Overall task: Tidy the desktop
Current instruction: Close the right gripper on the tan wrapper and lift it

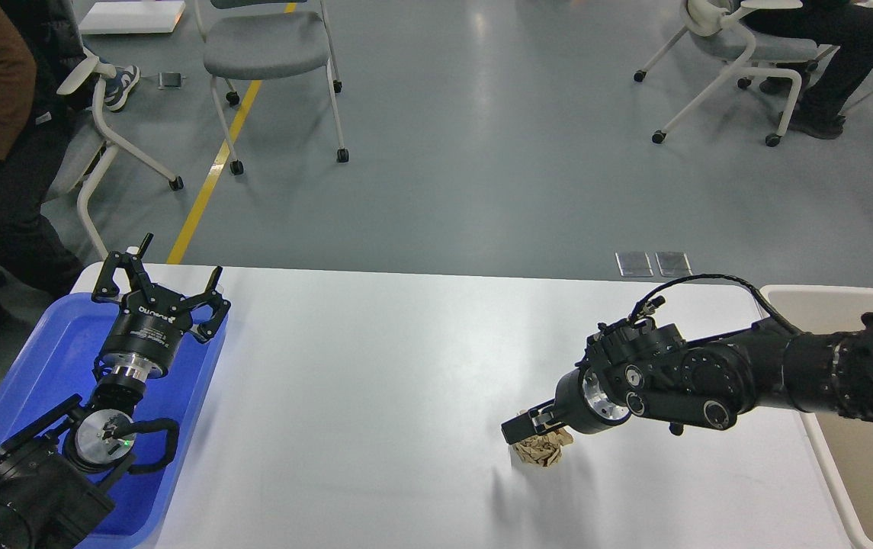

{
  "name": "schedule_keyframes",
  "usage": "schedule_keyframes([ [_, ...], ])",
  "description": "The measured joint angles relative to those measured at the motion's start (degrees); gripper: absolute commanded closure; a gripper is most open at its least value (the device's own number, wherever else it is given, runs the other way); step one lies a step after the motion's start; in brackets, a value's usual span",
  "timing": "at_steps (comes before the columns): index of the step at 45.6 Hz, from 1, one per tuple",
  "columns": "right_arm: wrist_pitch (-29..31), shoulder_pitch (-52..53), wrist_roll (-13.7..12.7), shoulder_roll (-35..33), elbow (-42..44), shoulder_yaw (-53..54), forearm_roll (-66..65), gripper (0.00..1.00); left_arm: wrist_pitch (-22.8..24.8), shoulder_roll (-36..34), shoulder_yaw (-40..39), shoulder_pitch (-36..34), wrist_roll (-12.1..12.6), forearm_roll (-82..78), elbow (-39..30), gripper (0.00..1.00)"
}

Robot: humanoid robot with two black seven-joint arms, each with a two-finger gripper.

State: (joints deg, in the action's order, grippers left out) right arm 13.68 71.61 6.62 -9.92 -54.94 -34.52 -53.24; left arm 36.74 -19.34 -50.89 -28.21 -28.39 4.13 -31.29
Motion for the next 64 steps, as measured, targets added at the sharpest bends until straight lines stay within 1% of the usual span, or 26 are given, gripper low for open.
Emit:
schedule_keyframes([
  [33, -1.45, -4.01, 0.30, 0.07, 1.60, 2.90, -1.50, 0.00, 0.00, 0.00, 0.00, 0.00, 0.00, 0.01, 0.00, 0.00],
  [34, -1.67, -4.26, 0.30, 0.07, 1.75, 2.98, -1.53, 0.02, 0.00, 0.00, 0.01, 0.00, 0.00, 0.01, 0.00, 0.00],
  [37, -1.93, -4.48, 0.30, 0.11, 1.92, 3.04, -1.54, 0.04, 0.00, 0.00, 0.00, 0.00, 0.00, 0.01, 0.00, 0.00],
  [39, -2.28, -4.76, 0.31, 0.16, 2.07, 3.08, -1.55, 0.10, 0.00, 0.00, 0.00, 0.00, 0.00, 0.01, 0.00, 0.00],
  [41, -2.60, -5.00, 0.33, 0.22, 2.19, 3.11, -1.56, 0.20, 0.00, 0.00, 0.00, 0.00, 0.00, 0.01, 0.00, 0.00],
  [46, -3.21, -5.49, 0.45, 0.46, 2.67, 3.16, -1.59, 0.42, 0.00, 0.00, 0.00, 0.00, 0.00, 0.01, 0.00, 0.00],
  [49, -3.43, -5.70, 0.66, 0.56, 2.94, 3.17, -1.66, 0.52, 0.00, 0.00, 0.00, 0.00, 0.00, 0.01, 0.00, 0.00],
  [51, -3.53, -5.83, 0.81, 0.63, 3.09, 3.17, -1.91, 0.56, 0.00, 0.00, 0.00, 0.00, 0.00, 0.01, 0.00, 0.00],
  [52, -3.57, -5.89, 0.85, 0.65, 3.16, 3.17, -2.04, 0.60, 0.00, 0.00, 0.00, 0.00, 0.00, 0.01, 0.00, 0.00],
  [53, -3.60, -5.93, 0.90, 0.68, 3.22, 3.17, -2.19, 0.67, 0.00, 0.00, 0.00, 0.00, 0.00, 0.01, 0.00, 0.00],
  [56, -3.73, -6.04, 1.10, 0.73, 3.43, 3.17, -2.72, 0.95, 0.00, 0.00, 0.00, 0.00, 0.00, 0.01, 0.00, 0.00],
  [57, -3.76, -6.08, 1.15, 0.74, 3.48, 3.17, -2.88, 1.00, 0.00, 0.00, 0.00, 0.00, 0.00, 0.01, 0.00, 0.00],
  [64, -3.87, -6.25, 1.43, 0.81, 3.76, 3.05, -3.63, 1.00, 0.00, 0.00, 0.00, 0.00, 0.00, 0.00, 0.00, 0.00],
])
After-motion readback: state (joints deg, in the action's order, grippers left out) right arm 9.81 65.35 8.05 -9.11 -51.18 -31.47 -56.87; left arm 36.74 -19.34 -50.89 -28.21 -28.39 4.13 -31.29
